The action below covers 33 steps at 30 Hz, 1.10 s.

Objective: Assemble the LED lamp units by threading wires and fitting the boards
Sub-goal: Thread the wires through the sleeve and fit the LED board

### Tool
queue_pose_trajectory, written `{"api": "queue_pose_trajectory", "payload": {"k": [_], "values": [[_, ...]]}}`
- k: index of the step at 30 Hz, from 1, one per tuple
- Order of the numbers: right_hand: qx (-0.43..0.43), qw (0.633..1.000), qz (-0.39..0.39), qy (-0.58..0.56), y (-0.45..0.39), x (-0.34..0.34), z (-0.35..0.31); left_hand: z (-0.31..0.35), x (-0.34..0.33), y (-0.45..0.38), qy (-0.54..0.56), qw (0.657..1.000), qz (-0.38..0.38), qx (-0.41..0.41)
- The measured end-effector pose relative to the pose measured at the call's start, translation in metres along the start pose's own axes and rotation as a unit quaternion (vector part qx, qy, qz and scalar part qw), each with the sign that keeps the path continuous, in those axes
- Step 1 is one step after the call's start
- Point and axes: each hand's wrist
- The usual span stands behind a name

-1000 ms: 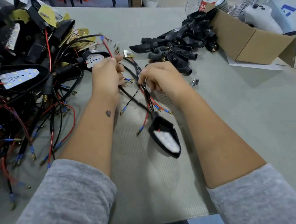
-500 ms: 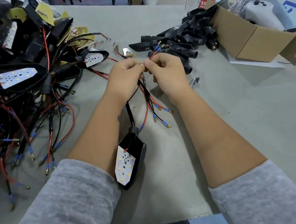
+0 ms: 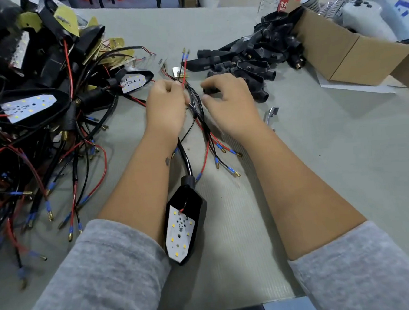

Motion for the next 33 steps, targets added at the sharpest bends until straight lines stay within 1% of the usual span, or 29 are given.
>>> {"api": "queue_pose_trajectory", "payload": {"k": [3,5,10,15,19,21,23,26,31,33], "values": [[-0.030,0.993,-0.063,0.097,-0.0022,-0.0012,0.0065,0.0004,0.0001,0.0011,-0.001,1.000,-0.005,0.005],[-0.036,0.986,-0.079,0.141,-0.0030,-0.0024,0.0081,0.0018,0.0010,0.0018,0.008,1.000,-0.009,0.007],[-0.067,0.977,-0.030,0.200,0.0009,-0.0016,0.0080,0.0046,0.0014,0.0058,0.031,0.999,-0.030,-0.012],[-0.060,0.985,-0.011,0.161,0.0014,0.0026,0.0074,0.0057,0.0022,0.0094,0.022,0.997,-0.062,-0.027],[-0.056,0.977,0.005,0.205,0.0018,0.0030,0.0099,0.0051,0.0018,0.0084,0.015,0.997,-0.072,-0.024],[-0.070,0.977,0.009,0.200,0.0020,0.0033,0.0112,0.0049,0.0022,0.0080,0.007,0.997,-0.070,-0.020],[-0.074,0.981,0.017,0.181,0.0024,0.0031,0.0118,0.0049,0.0028,0.0078,0.004,0.997,-0.069,-0.019],[-0.054,0.986,0.021,0.154,0.0020,0.0019,0.0114,0.0045,0.0027,0.0073,0.008,0.997,-0.071,-0.021],[-0.054,0.997,0.022,0.042,-0.0004,0.0037,0.0073,0.0042,0.0024,0.0060,0.024,0.997,-0.078,-0.012],[-0.046,0.999,0.009,0.028,0.0010,0.0046,0.0046,0.0040,0.0020,0.0059,0.025,0.996,-0.080,-0.013]]}}
Point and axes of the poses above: each hand's wrist, its own y-axis away from the middle knuckle, its own x-axis out of the back of the hand, z = x × y, and after that the axes turned 3 degrees about -z, right-handed
